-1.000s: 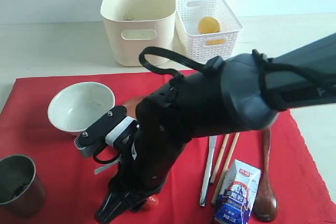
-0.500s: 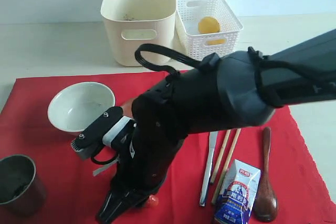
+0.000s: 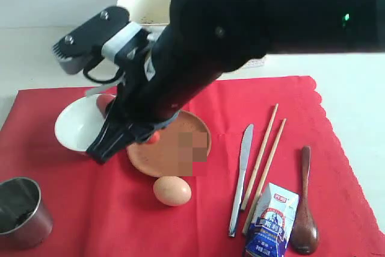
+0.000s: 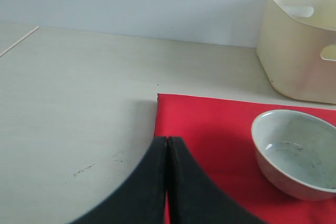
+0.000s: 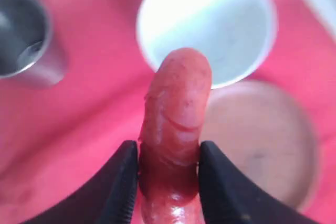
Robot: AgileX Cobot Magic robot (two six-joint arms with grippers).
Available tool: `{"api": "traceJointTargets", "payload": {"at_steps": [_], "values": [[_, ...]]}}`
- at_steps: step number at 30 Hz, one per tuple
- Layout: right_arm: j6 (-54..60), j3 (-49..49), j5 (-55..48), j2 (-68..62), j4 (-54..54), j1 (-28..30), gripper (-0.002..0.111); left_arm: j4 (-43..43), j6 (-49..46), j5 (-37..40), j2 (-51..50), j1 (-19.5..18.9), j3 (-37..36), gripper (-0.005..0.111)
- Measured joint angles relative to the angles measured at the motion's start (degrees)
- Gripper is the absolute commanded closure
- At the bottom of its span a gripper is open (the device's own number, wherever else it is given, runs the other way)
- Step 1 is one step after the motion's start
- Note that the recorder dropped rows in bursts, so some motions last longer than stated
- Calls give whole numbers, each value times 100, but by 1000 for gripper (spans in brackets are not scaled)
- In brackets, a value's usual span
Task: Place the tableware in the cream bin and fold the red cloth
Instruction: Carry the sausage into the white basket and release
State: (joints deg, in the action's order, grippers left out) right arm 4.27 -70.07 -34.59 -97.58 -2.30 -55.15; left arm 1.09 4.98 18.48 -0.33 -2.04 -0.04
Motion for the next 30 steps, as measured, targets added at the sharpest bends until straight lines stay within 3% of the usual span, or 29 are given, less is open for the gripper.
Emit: {"api": "traceJointTargets", "payload": {"at_steps": [12, 21, 30], "values": [[-980, -167, 516, 44, 1858, 1421, 108, 0, 0, 0, 0, 0, 0, 105], [-1218, -176, 1468, -1, 2025, 2445, 108, 0, 0, 0, 0, 0, 0, 105], [-1279, -180, 3148, -880, 2009, 3303, 108, 0, 0, 0, 0, 0, 0, 105]]}}
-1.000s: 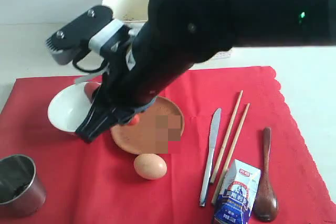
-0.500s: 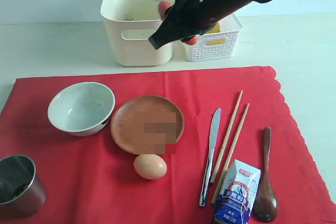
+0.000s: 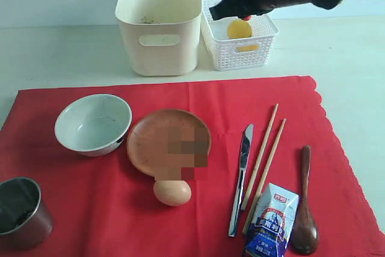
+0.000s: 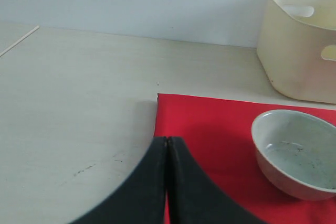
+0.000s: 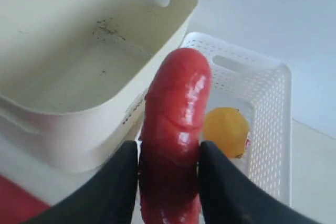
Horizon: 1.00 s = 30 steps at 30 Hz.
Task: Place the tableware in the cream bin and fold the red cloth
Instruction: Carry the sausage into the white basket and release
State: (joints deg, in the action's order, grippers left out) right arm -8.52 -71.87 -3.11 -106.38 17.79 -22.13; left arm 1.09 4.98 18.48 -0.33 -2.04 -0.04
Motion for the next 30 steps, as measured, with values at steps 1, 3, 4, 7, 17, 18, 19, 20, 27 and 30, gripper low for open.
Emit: {"api": "traceJointTargets", "payload": {"at_steps": [1, 3, 4, 7, 17, 18, 19, 20, 27, 30], "values": [[-37, 0, 177, -115, -28, 72, 108, 0, 0, 0, 0, 0, 0, 105], [-168, 0, 636, -397, -159, 245, 108, 0, 0, 0, 0, 0, 0, 105], [-227, 0, 852, -507, -278, 308, 108, 0, 0, 0, 0, 0, 0, 105], [-304, -21, 1482, -882, -842, 502, 108, 0, 0, 0, 0, 0, 0, 105], [-333, -1046, 1526, -1545, -1907, 593, 104, 0, 0, 0, 0, 0, 0, 105], [-333, -1127, 1403, -1558, -1919, 593, 102, 0, 0, 0, 0, 0, 0, 105], [-337, -1186, 1299, -1570, -1935, 593, 99, 0, 0, 0, 0, 0, 0, 105], [-337, -1223, 1229, -1592, -1935, 593, 96, 0, 0, 0, 0, 0, 0, 105], [-347, -1266, 893, -1612, -1935, 593, 76, 0, 0, 0, 0, 0, 0, 105], [-347, -1280, 851, -1626, -1935, 593, 65, 0, 0, 0, 0, 0, 0, 105]]}}
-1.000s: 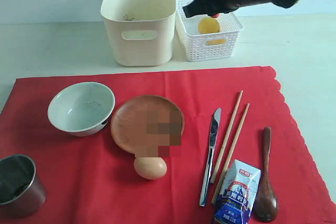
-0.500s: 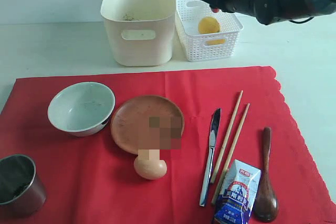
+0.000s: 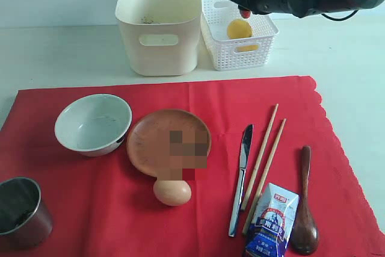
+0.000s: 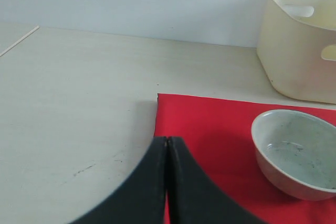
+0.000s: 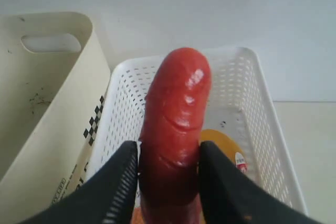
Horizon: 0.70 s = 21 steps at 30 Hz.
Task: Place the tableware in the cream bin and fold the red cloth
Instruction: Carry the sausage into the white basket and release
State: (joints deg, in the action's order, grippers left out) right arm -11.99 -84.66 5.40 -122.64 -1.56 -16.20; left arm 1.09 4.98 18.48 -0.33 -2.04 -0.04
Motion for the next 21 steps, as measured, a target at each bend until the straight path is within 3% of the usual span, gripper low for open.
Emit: {"api": "traceJointTargets", "payload": {"at_steps": [7, 15, 21], "values": [[-21, 0, 0, -32, 0, 0, 51, 0, 0, 0, 0, 0, 0, 105], [-553, 0, -55, -32, 0, 0, 50, 0, 0, 0, 0, 0, 0, 105], [-632, 0, -988, 106, 0, 0, 50, 0, 0, 0, 0, 0, 0, 105]]}}
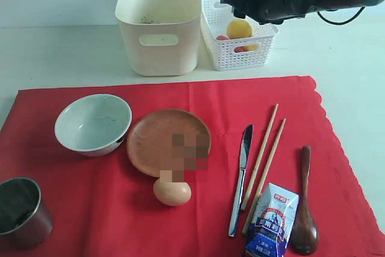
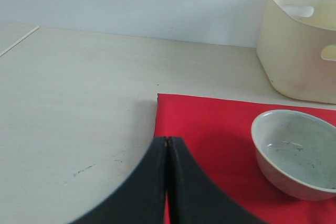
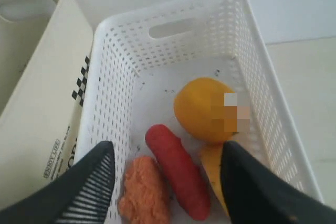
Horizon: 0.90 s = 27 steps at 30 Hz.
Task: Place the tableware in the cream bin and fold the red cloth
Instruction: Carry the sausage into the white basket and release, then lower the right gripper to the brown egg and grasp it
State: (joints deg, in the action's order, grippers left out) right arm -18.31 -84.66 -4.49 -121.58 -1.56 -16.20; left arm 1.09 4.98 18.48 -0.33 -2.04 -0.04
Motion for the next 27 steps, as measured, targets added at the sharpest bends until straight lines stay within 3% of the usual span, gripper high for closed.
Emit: {"api": "traceJointTargets", "payload": {"at_steps": [7, 14, 18, 23, 27], "values": [[-9, 0, -840, 490, 0, 0, 51, 0, 0, 0, 0, 0, 0, 105], [-9, 0, -1611, 1169, 0, 0, 59, 0, 0, 0, 0, 0, 0, 105], [197, 0, -2421, 1655, 0, 0, 73, 0, 0, 0, 0, 0, 0, 105], [531, 0, -3685, 2039, 0, -278, 105, 0, 0, 0, 0, 0, 0, 105], [585, 0, -4155, 2234, 0, -1044, 108, 0, 0, 0, 0, 0, 0, 105]]}}
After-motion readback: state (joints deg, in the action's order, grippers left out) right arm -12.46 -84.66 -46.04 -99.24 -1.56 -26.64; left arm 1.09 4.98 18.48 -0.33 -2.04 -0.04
